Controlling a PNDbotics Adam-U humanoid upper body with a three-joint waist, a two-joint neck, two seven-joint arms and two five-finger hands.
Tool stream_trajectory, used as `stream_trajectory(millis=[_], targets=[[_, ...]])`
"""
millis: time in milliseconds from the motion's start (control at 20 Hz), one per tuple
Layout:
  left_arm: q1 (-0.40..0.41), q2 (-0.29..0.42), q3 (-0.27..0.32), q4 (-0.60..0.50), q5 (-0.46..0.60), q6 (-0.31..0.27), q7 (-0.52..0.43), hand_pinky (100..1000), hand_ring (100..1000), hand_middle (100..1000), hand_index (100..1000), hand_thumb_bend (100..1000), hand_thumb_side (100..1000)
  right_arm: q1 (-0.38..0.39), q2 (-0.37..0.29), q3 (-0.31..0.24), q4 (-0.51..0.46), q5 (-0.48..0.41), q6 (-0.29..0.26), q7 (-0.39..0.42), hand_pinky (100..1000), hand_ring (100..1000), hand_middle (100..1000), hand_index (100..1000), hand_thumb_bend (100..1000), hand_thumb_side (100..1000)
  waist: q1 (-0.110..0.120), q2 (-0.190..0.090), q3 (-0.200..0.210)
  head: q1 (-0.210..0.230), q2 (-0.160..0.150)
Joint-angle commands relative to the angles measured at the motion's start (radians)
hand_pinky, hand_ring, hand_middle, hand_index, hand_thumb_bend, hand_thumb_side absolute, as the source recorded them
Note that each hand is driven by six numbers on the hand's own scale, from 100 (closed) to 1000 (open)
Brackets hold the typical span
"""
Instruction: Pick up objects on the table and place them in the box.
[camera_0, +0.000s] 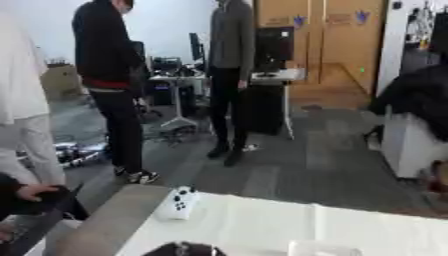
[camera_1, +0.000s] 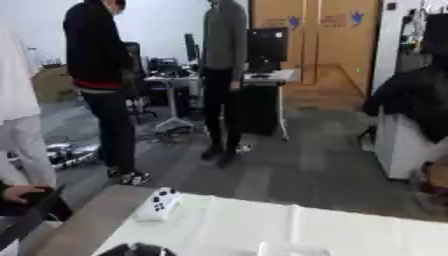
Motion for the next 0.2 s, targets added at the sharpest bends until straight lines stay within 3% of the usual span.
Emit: stream_trajectory(millis=[50,200], targets=[[0.022,-0.112,0.039,-0.076,0.143,0.076,-0.076,328,606,766,730,415,860,0.023,-0.051,-0.017,-0.013,0.019,0.015,-0.018,100,100,155,412,192,983,-0.007,-0.027,0.02,-0.041,-0.048],[0.003,-0.228,0.056,-0.08,0.285,0.101,-0.14,337,612,785,739,482,807,0.058,-0.078,-0.022,-0.013,0.035,0.028,-0.031,100,100,158,410,221,981,-0.027,-0.04,0.055,-0.083,-0.064]])
